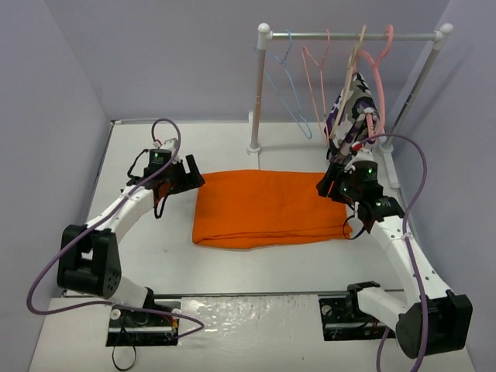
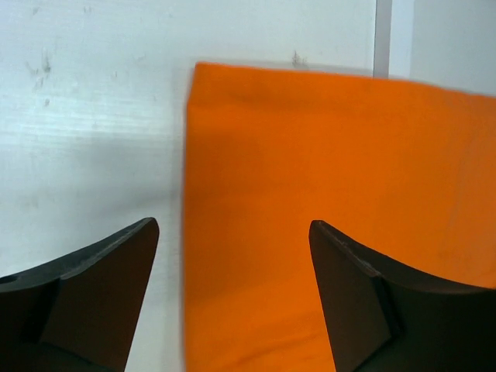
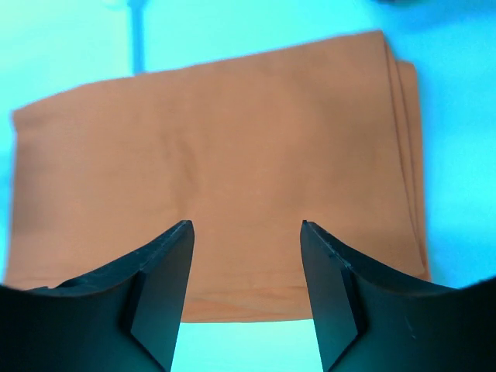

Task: Place the trousers on the hanger
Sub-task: Fold the trousers at the center of the board, then pick up the hanger from the clothesline.

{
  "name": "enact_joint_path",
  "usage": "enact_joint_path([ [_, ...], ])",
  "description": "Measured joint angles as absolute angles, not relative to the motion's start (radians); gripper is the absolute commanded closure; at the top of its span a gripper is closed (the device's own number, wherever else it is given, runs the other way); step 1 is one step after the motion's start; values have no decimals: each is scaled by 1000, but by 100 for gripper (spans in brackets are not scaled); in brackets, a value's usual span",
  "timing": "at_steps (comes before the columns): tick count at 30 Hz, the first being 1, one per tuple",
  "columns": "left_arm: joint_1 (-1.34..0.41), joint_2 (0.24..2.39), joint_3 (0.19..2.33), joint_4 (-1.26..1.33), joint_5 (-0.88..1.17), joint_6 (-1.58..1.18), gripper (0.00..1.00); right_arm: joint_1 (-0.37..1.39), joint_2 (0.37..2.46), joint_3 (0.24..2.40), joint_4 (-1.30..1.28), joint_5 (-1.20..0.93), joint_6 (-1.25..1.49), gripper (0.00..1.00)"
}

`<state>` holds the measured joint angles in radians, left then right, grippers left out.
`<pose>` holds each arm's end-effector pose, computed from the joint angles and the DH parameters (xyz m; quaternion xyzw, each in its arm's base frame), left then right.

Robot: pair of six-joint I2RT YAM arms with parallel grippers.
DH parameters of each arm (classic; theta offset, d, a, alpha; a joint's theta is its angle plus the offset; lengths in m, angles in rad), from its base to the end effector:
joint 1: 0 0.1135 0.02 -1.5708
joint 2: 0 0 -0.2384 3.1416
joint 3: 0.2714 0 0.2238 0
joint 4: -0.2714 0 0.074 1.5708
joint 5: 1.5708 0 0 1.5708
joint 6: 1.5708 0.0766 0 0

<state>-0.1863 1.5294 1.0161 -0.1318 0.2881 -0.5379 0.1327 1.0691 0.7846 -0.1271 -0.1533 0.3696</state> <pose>0.3352 -0.0853 0.2094 -0.0918 0.8831 -0.2767 0.3677 0.2624 0.0468 0.2597 0.0569 0.8333 0.1978 0.5130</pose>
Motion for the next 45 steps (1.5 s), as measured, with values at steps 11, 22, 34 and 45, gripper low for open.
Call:
enact_joint_path([
  [11, -497, 1341, 750, -189, 97, -585, 64, 170, 1036, 1194, -276, -187, 234, 38],
  [22, -542, 1377, 646, -101, 25, -742, 48, 173, 1168, 1400, -307, -252, 141, 37],
  [34, -533, 1248, 976, -441, -153, -670, 14, 251, 1431, 1663, -288, -259, 60, 37],
  [45, -506, 1261, 1086, -567, -189, -634, 9, 283, 1686, 1737, -172, -174, 38, 46],
])
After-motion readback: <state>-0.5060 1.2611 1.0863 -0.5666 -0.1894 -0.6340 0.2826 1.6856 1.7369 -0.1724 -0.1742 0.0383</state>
